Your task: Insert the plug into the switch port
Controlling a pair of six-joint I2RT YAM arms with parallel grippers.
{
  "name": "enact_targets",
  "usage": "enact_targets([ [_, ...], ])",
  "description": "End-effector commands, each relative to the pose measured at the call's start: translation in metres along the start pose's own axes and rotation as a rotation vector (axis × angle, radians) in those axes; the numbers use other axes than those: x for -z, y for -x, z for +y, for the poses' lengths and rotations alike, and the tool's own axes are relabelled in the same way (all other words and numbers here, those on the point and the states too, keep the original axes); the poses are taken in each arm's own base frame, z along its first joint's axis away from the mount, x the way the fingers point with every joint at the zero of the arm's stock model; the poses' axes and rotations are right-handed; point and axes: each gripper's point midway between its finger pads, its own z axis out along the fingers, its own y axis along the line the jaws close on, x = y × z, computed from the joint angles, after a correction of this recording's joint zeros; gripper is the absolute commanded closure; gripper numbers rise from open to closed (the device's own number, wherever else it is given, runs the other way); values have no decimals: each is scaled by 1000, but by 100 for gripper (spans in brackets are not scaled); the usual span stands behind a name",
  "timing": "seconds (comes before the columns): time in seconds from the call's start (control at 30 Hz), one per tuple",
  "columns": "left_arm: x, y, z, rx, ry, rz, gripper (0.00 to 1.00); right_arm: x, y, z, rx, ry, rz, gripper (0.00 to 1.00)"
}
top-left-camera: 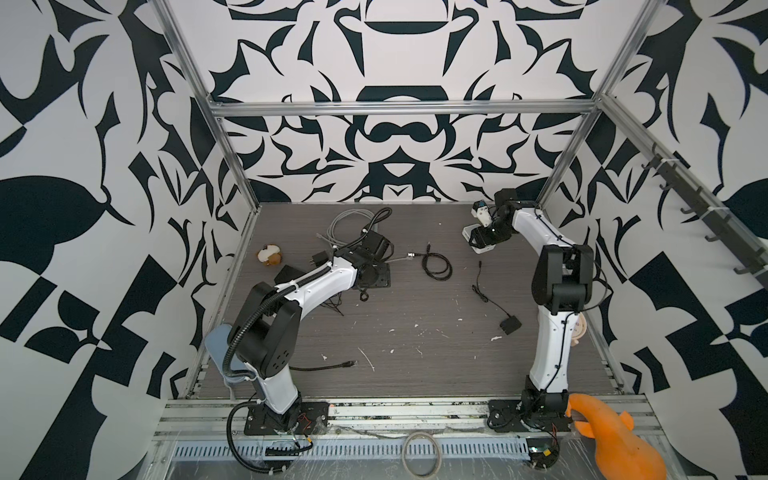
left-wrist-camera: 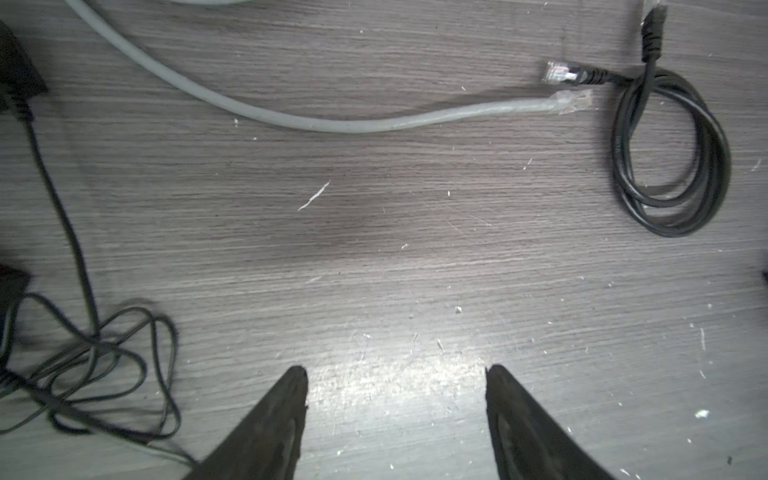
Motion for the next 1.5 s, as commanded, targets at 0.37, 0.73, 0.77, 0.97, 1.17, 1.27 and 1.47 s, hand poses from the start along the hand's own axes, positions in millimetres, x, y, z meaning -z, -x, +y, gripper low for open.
enact_targets([
  [0.37, 13, -2, 15, 97, -50, -16, 28, 21, -81, 231, 238, 119, -32, 39],
  [0.73, 12, -1, 28, 112, -31, -34, 28, -3, -122, 234, 258, 61, 99, 22],
  [0.77, 11, -1, 28, 110, -30, -33, 28, 1, -120, 237, 255, 76, 104, 19],
  [0.97, 4, 7, 21, 101, -37, -31, 28, 45, -92, 225, 212, 92, 48, 12],
  [1.17, -13, 8, -16, 79, -141, -2, 41, 47, -47, 92, -261, -101, -74, 32],
  [1.27, -21, 0, -51, 26, -204, 22, 44, 35, -51, 43, -385, -169, -87, 38],
  [1.47, -39, -13, -82, -48, -210, 69, 44, -1, -56, 7, -469, -141, -42, 56],
])
